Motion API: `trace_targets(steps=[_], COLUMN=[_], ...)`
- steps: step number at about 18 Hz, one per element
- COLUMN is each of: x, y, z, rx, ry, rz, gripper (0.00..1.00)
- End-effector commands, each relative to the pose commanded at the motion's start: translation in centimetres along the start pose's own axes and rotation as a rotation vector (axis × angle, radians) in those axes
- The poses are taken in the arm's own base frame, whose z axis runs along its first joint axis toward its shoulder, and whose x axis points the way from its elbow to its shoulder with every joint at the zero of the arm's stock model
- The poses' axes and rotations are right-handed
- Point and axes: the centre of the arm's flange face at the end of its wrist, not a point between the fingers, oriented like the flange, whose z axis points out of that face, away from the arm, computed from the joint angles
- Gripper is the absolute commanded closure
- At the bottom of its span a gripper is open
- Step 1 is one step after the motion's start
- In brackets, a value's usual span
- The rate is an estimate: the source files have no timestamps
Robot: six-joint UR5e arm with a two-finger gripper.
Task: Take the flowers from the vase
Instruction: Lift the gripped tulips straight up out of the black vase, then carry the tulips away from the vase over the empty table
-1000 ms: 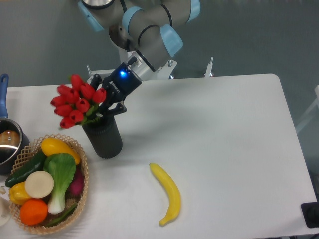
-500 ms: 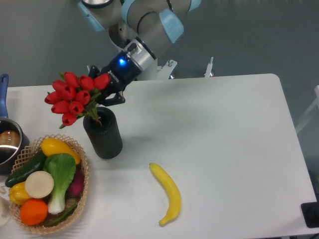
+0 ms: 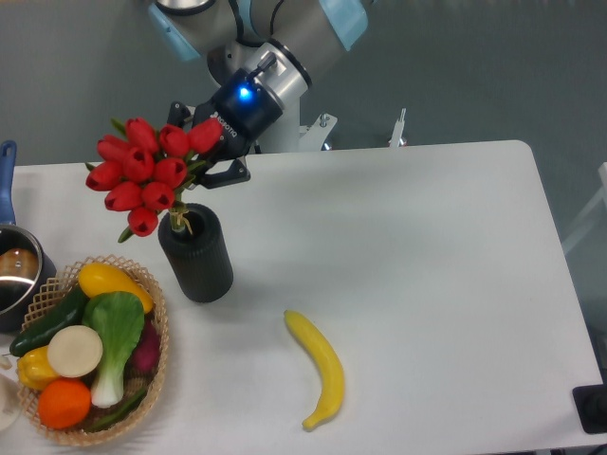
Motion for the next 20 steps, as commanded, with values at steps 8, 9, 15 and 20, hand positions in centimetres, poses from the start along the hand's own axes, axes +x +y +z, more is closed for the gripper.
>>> trace_targets(steps=[8,9,15,20], x=[-2.3,-2.6,-5.0,-7.9], y=[-4.1,-4.3,-5.1,-3.3], z=[-4.0,-4.6,-8.8,-11.2], rx=[0.066,0.071,0.089,0.002], ry=[-0.062,-0.074,-0.174,-0.302], rz=[-0.079,-0.082,-0.062,0.035], gripper=[1.0,1.0,1.0,1.0])
